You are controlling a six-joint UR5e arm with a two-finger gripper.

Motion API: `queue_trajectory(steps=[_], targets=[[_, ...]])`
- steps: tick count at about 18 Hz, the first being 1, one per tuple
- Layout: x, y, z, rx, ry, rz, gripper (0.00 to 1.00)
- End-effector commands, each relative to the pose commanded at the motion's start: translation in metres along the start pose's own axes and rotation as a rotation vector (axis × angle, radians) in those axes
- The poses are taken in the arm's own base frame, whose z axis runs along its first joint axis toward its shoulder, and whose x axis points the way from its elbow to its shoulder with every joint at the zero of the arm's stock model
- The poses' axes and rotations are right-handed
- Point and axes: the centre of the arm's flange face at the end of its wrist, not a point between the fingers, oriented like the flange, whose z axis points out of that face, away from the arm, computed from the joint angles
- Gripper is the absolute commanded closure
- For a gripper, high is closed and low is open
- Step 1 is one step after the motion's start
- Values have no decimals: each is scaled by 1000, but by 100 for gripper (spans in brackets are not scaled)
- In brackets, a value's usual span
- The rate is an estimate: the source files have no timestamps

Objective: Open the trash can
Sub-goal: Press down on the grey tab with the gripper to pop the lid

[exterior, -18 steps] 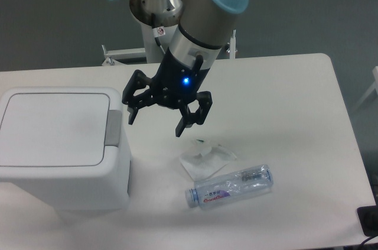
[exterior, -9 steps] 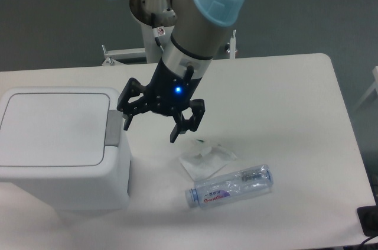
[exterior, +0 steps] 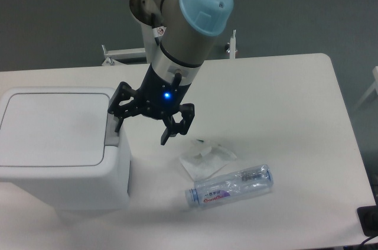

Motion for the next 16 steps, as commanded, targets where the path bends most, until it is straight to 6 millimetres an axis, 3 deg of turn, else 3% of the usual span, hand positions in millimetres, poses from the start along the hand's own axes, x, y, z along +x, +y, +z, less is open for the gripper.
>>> queue_trajectory(steps=[16], targets=[[-4, -1, 6, -10, -2, -3, 0]])
